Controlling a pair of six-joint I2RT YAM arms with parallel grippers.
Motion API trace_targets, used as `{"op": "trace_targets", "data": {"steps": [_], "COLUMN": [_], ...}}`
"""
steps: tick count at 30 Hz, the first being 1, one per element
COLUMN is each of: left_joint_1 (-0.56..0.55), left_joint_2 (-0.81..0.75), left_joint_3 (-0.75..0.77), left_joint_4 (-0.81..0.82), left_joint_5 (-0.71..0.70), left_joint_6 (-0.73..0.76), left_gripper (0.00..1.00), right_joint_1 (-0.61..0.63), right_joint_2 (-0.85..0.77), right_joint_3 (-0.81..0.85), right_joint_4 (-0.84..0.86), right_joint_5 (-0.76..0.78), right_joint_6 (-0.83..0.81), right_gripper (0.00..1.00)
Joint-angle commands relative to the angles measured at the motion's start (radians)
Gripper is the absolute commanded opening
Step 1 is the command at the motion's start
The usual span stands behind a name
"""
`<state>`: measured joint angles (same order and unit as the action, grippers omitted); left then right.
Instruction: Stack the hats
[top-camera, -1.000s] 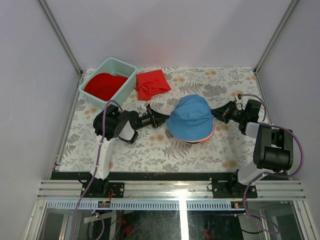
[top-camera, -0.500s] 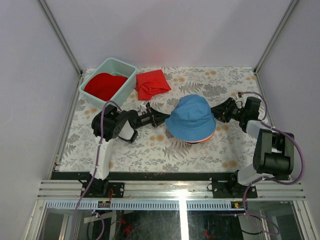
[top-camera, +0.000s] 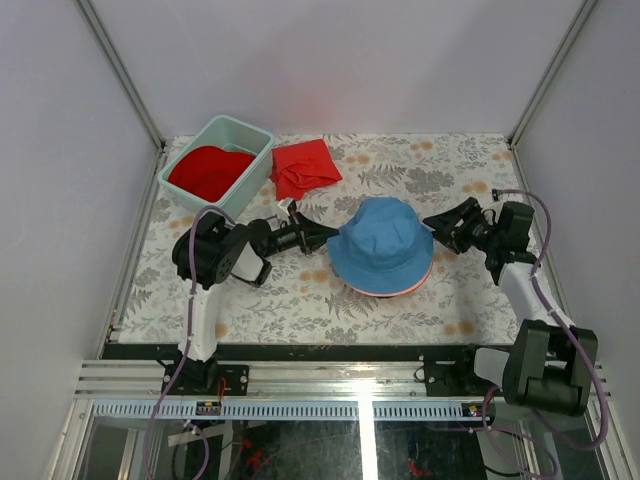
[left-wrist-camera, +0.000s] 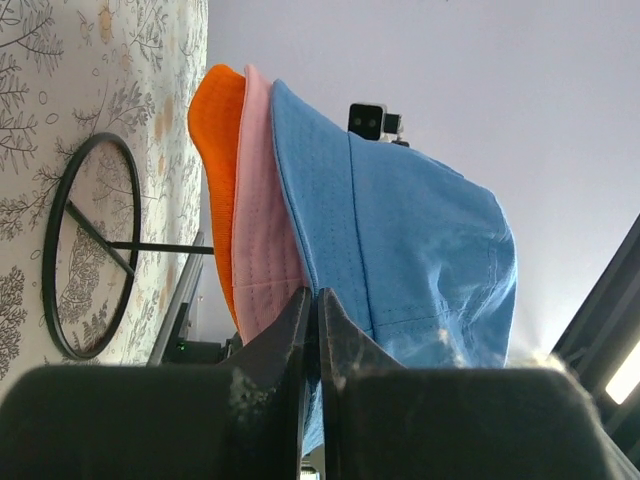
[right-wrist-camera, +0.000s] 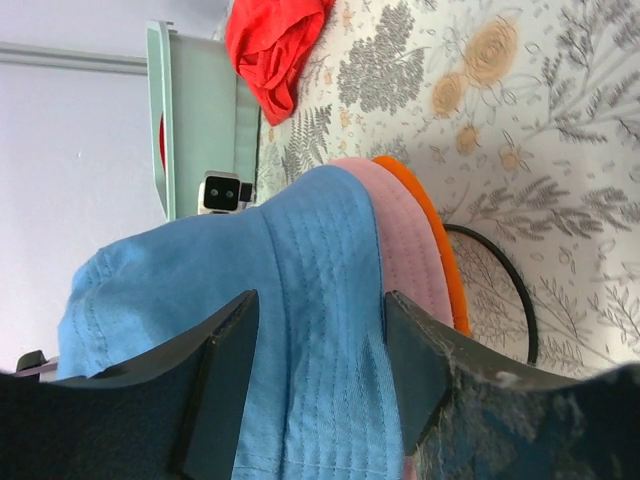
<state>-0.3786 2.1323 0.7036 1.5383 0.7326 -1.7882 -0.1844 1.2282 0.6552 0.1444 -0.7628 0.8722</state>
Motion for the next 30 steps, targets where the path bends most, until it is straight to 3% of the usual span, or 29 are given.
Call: {"op": "trace_targets", "data": {"steps": [1,11,18,23,25,26,30], "left_joint_1": [0.001,0.001,0.000,-0.001,0.009,0.021,0.092], "left_joint_2": [-0.035,-0.052,-0.079,-0.099,-0.128,-0.154,-0.233], "left_joint_3": [-0.020,-0.063,-0.085,-0.124,-0.163,-0.191,-0.260], "left_joint_4": [0.068,0.068,0.066,0.068,0.069,0.068,0.060], "left_joint_5": [0.022,0.019,0.022,0.026,0.011,-0.005,-0.038], "left_joint_6": [0.040,0.055,0.068,0.081,0.096,0.111,0.147], "left_gripper": [0.00,0.00,0.00,0.01,0.13,0.25,0.30], "right_joint_1": [-0.025,-0.033,-0.033,-0.034,-0.033,-0.033,-0.033], "right_joint_2": [-0.111,-0.216,-0.265,-0.282,-0.289,-0.283,-0.258], "right_joint_3": [-0.047,-0.137,-0.116,-0.132,-0.098,-0.071,-0.008], "right_joint_4": [-0.070,-0.175,-0.424,-0.432,-0.472,-0.505,-0.520], "right_joint_5": [0.041,0.038,0.192,0.200,0.265,0.295,0.346], "right_joint_6": [0.015,-0.029,-0.136,-0.134,-0.158,-0.184,-0.180], "right_gripper": [0.61,0.61,0.63,0.63,0.63,0.63,0.63]}}
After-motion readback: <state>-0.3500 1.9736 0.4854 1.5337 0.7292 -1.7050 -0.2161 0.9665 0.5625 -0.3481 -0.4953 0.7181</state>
